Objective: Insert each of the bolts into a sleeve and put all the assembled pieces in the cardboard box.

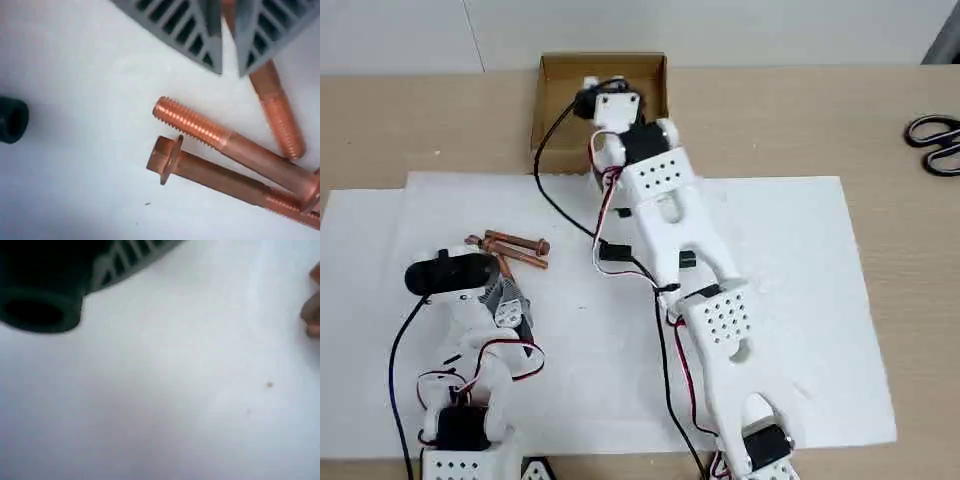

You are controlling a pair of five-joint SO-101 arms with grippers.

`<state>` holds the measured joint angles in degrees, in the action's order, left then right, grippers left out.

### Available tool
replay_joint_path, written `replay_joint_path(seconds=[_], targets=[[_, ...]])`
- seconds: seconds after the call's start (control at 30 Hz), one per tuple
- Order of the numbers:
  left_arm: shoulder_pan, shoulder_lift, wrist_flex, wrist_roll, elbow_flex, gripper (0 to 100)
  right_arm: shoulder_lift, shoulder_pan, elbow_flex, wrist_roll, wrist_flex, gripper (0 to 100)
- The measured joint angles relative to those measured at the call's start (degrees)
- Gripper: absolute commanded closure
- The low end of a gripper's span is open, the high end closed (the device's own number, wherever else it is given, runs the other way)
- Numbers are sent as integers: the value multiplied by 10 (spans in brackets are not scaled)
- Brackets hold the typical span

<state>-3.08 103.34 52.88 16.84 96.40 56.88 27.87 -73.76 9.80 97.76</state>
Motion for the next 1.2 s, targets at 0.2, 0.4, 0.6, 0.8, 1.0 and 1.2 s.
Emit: replay_joint_path(seconds=[0.2,0.4,0.6,0.8,1.0,1.2], targets=[[0,0,0,0,0,994,0,-21,-31,0,4,995],[0,0,0,1,0,994,-66,-51,7,-40,10,995],[0,0,2,34,0,994,-213,-65,174,-51,10,995],[0,0,7,53,0,994,-338,-80,355,-34,10,995],[0,0,7,53,0,994,-437,-120,475,-31,10,995],[-3,0,-18,40,-1,994,-547,-161,589,-31,-1,995]])
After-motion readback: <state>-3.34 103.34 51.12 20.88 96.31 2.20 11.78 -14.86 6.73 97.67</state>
